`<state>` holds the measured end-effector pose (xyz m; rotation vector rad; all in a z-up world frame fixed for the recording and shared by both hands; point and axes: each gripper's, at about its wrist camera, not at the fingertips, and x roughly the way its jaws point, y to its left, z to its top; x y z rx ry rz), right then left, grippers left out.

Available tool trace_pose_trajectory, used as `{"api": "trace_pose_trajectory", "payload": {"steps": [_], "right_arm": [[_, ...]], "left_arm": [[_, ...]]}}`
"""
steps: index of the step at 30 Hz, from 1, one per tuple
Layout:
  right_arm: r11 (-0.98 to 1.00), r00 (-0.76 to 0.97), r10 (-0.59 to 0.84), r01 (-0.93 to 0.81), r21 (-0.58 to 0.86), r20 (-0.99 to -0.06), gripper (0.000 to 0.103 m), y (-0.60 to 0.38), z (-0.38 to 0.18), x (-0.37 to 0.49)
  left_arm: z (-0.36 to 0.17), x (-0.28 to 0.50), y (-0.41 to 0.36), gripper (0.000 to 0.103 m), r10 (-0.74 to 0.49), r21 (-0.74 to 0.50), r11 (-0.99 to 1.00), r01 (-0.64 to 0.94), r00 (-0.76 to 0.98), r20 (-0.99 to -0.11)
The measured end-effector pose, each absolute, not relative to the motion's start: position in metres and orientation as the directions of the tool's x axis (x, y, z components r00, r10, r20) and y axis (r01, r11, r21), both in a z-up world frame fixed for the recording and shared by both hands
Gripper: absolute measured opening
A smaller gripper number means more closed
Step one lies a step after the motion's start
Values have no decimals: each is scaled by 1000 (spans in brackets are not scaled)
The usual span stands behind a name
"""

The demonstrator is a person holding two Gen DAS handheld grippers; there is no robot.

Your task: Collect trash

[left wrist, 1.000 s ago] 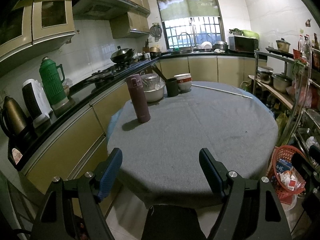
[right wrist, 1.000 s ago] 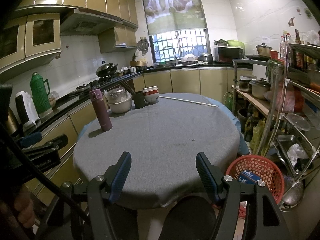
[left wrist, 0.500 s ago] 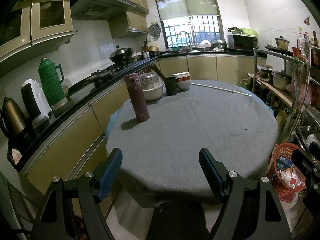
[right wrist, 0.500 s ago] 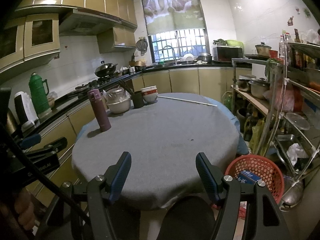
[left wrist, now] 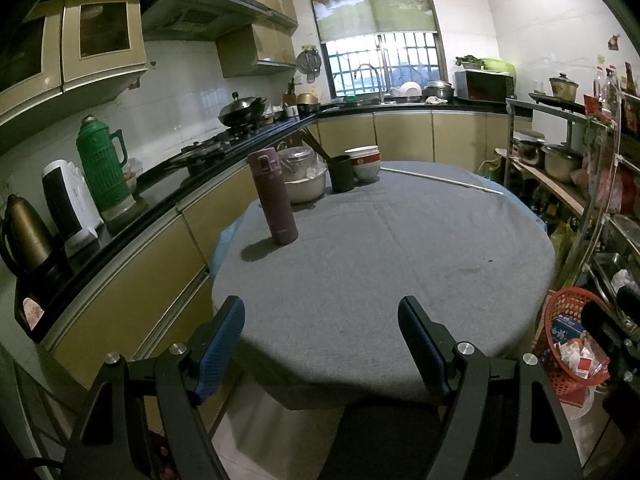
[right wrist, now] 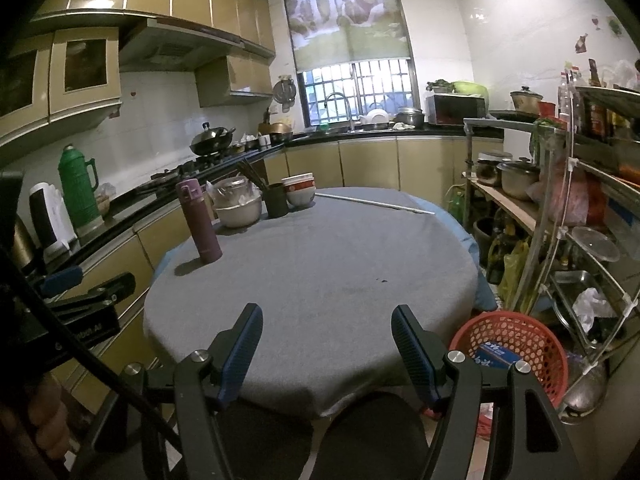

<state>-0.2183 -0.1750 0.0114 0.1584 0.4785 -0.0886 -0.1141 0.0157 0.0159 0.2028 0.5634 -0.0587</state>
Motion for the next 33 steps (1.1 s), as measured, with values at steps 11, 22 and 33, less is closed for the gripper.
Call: {"api": "trace_pose_trajectory", "payload": {"steps": [11,22,33], "right_arm": [[983,883,-79,146,112,-462,71,-190,13,-204],[981,889,-104,164,99,-445,71,-206,28,-183],[984,892,-107,159,83,-439,71,-199,39,-156]], "left_arm": [[15,-100,-2,79,7,193,974,122,829,-559],[22,-82,-20,80,7,199,972,128,825,-566],[36,-56,-17,79,-3,176,977,118,837,-547]]}}
